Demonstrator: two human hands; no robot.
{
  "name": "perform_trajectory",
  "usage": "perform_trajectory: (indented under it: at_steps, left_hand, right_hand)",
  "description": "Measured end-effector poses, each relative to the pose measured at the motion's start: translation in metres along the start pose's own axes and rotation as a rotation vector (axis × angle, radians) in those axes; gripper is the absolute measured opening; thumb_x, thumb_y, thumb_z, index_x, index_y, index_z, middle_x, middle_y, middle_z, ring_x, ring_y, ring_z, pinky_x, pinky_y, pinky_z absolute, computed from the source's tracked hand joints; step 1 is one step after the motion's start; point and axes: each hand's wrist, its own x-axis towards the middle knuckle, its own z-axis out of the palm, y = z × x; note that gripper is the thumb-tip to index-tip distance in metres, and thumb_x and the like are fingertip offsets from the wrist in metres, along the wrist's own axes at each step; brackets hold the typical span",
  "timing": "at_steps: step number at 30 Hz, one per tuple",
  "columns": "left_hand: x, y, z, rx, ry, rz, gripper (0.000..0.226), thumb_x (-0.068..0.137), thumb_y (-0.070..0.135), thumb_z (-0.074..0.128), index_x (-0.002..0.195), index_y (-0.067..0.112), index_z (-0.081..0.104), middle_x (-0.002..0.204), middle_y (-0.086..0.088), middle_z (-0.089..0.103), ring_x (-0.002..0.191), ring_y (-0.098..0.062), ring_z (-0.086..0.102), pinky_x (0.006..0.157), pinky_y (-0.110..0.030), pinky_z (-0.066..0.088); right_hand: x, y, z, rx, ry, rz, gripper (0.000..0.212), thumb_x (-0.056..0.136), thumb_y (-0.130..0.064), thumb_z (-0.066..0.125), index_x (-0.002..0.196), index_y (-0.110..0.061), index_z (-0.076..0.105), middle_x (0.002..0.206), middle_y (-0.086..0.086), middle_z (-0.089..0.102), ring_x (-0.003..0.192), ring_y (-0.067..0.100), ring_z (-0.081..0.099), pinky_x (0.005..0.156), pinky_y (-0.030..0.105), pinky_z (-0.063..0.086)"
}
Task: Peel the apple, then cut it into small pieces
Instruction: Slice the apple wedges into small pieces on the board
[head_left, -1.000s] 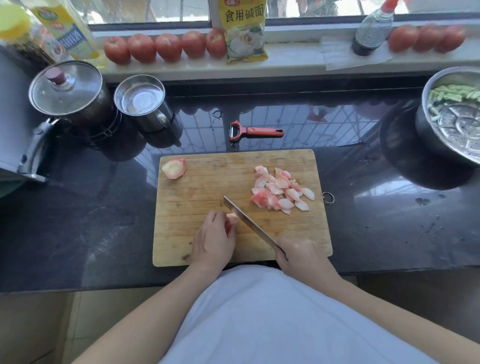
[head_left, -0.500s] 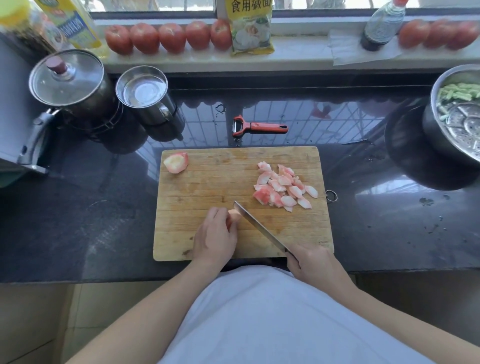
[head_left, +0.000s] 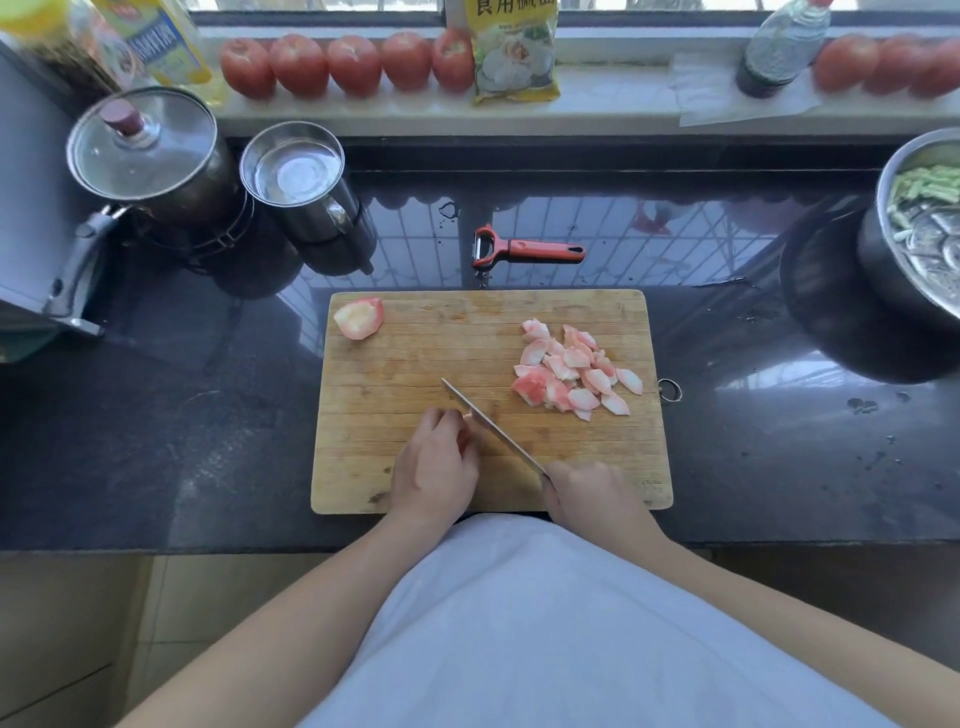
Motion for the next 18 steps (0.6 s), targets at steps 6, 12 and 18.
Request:
perform_trajectory:
  at_steps: [6, 12, 18]
  left_hand:
    - [0.000, -0.003, 0.001, 0.001, 0.002, 0.011, 0.013, 0.101, 0.034, 0.058, 0.094, 0.023, 0.056, 0.109, 0.001, 0.055, 0.095, -0.029, 0.059, 0.073, -0.034, 0.037]
    - [-0.003, -0.014, 0.000, 0.052, 0.052, 0.131, 0.018, 0.102, 0.039, 0.058, 0.101, 0.021, 0.059, 0.106, 0.005, 0.054, 0.092, -0.019, 0.055, 0.071, -0.036, 0.046]
    - [0.001, -0.029, 0.009, 0.155, 0.161, 0.485, 0.014, 0.095, 0.012, 0.070, 0.108, 0.009, 0.074, 0.110, -0.003, 0.070, 0.101, -0.024, 0.062, 0.068, -0.043, 0.058]
  right_hand:
    - [0.032, -0.036, -0.009, -0.006, -0.076, 0.045, 0.014, 0.098, -0.013, 0.046, 0.091, -0.012, 0.059, 0.088, 0.012, 0.066, 0.081, 0.036, 0.063, 0.057, 0.035, 0.033]
    - [0.003, -0.014, -0.020, 0.201, -0.018, 0.112, 0.031, 0.099, -0.019, 0.050, 0.068, -0.017, 0.046, 0.062, -0.003, 0.052, 0.064, 0.031, 0.056, 0.054, 0.038, 0.043]
    - [-0.019, 0.000, -0.030, 0.182, -0.028, 0.022, 0.034, 0.098, -0.015, 0.055, 0.068, -0.018, 0.039, 0.054, -0.008, 0.037, 0.054, 0.028, 0.046, 0.054, 0.032, 0.030]
